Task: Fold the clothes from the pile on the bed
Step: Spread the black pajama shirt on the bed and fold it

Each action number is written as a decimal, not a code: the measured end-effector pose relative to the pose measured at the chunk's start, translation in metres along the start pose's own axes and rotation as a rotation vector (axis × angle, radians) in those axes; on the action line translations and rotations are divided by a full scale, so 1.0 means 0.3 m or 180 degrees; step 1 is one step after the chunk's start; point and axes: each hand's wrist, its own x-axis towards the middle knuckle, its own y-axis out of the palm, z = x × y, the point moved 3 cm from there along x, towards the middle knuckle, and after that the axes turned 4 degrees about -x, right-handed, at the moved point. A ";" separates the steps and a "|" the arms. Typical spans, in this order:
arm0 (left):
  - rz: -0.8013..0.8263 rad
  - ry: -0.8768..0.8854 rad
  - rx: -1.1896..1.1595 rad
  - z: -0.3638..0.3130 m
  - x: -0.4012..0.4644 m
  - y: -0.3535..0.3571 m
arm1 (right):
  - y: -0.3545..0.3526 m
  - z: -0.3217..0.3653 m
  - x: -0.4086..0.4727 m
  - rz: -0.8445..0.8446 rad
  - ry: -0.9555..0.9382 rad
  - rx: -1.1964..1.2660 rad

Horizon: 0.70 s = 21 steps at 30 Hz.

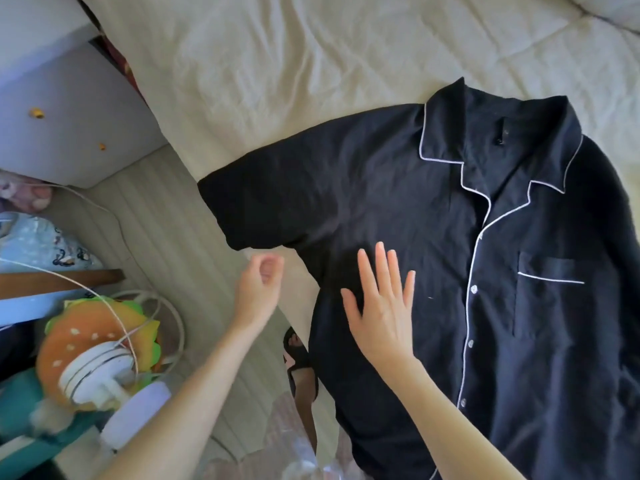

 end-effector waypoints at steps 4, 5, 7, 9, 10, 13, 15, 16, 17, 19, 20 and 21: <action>0.0988 -0.0326 -0.0289 0.108 -0.147 0.208 | -0.013 -0.178 -0.176 0.0088 0.0495 -0.0107; 0.1030 -0.0358 -0.0284 0.122 -0.169 0.236 | -0.015 -0.217 -0.222 0.0120 0.0592 -0.0108; 0.0937 -0.0359 -0.0299 0.136 -0.206 0.265 | -0.017 -0.282 -0.305 0.0160 0.0746 -0.0128; 0.0864 -0.0274 -0.0333 0.154 -0.245 0.263 | -0.018 -0.329 -0.373 0.0195 0.0835 -0.0148; 0.0932 -0.0263 -0.0311 0.165 -0.266 0.254 | -0.016 -0.344 -0.403 0.0242 0.0863 -0.0144; 0.1285 -0.0516 0.0139 0.229 -0.354 0.219 | -0.004 -0.372 -0.490 0.0439 0.0862 -0.0055; 0.1470 -0.0845 0.0535 0.297 -0.424 0.211 | 0.003 -0.391 -0.543 0.0596 0.0831 0.0015; 0.1505 -0.0954 0.0677 0.330 -0.463 0.212 | 0.007 -0.404 -0.572 0.0688 0.0795 0.0033; 0.1460 -0.0999 0.0754 0.360 -0.500 0.214 | 0.012 -0.422 -0.602 0.0796 0.0746 0.0039; 0.1071 -0.1022 0.0866 0.419 -0.561 0.214 | 0.023 -0.468 -0.671 0.1068 0.0603 -0.0004; 0.0780 -0.1031 0.0925 0.449 -0.587 0.209 | 0.028 -0.493 -0.708 0.1213 0.0484 -0.0050; 0.0503 -0.1046 0.1003 0.479 -0.614 0.204 | 0.031 -0.518 -0.745 0.1357 0.0345 -0.0104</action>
